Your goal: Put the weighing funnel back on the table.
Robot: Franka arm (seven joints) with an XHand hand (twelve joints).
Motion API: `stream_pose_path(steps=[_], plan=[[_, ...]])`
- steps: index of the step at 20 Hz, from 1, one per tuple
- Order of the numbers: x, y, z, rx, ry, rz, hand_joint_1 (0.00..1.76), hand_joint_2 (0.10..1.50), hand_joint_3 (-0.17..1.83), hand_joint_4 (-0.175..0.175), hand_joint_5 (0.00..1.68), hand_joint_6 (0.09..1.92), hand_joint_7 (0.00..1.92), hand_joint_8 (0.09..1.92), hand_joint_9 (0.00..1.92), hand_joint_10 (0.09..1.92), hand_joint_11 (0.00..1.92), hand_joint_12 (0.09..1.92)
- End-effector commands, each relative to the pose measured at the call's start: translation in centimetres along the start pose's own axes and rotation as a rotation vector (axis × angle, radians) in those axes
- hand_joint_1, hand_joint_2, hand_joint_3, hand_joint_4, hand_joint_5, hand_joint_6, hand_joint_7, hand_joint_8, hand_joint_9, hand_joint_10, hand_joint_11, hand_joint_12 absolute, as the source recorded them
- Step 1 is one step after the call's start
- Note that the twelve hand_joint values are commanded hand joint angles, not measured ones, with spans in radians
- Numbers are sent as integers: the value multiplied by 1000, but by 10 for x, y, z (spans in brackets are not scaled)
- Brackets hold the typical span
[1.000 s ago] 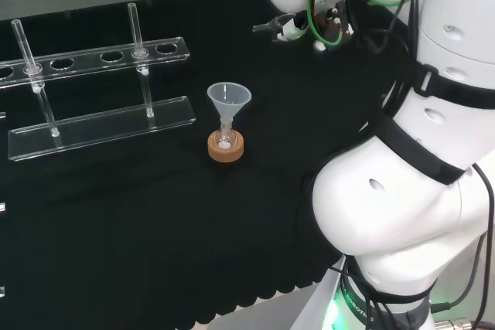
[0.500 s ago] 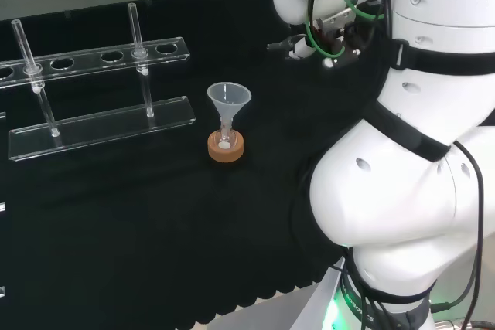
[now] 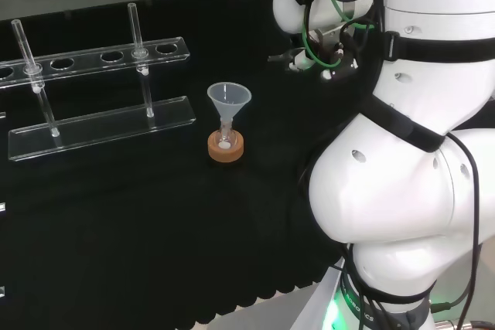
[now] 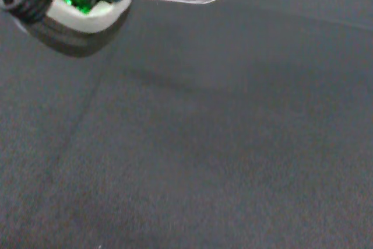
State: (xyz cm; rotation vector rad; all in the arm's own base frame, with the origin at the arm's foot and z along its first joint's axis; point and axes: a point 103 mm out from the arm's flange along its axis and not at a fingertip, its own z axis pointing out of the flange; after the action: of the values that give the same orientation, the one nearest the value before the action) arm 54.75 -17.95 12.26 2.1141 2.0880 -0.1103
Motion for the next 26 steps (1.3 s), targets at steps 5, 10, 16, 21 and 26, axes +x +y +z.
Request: stream_pose_path(steps=[5,10,16,21,26], plan=[[5,1,24,58,2,16,1111,607,759,175,1269,721,1719,87,1212,134,326,1329],[5,1,44,106,-20,19,1111,607,758,175,1268,722,1720,87,1213,133,326,1329],[5,-3,60,154,-39,16,1110,608,758,175,1267,723,1721,87,1213,131,326,1328],[5,-7,70,191,-54,18,1110,608,758,175,1267,724,1721,87,1214,130,326,1328],[7,-9,74,262,-56,14,1091,665,684,175,1219,769,1674,87,1195,118,308,1335]])
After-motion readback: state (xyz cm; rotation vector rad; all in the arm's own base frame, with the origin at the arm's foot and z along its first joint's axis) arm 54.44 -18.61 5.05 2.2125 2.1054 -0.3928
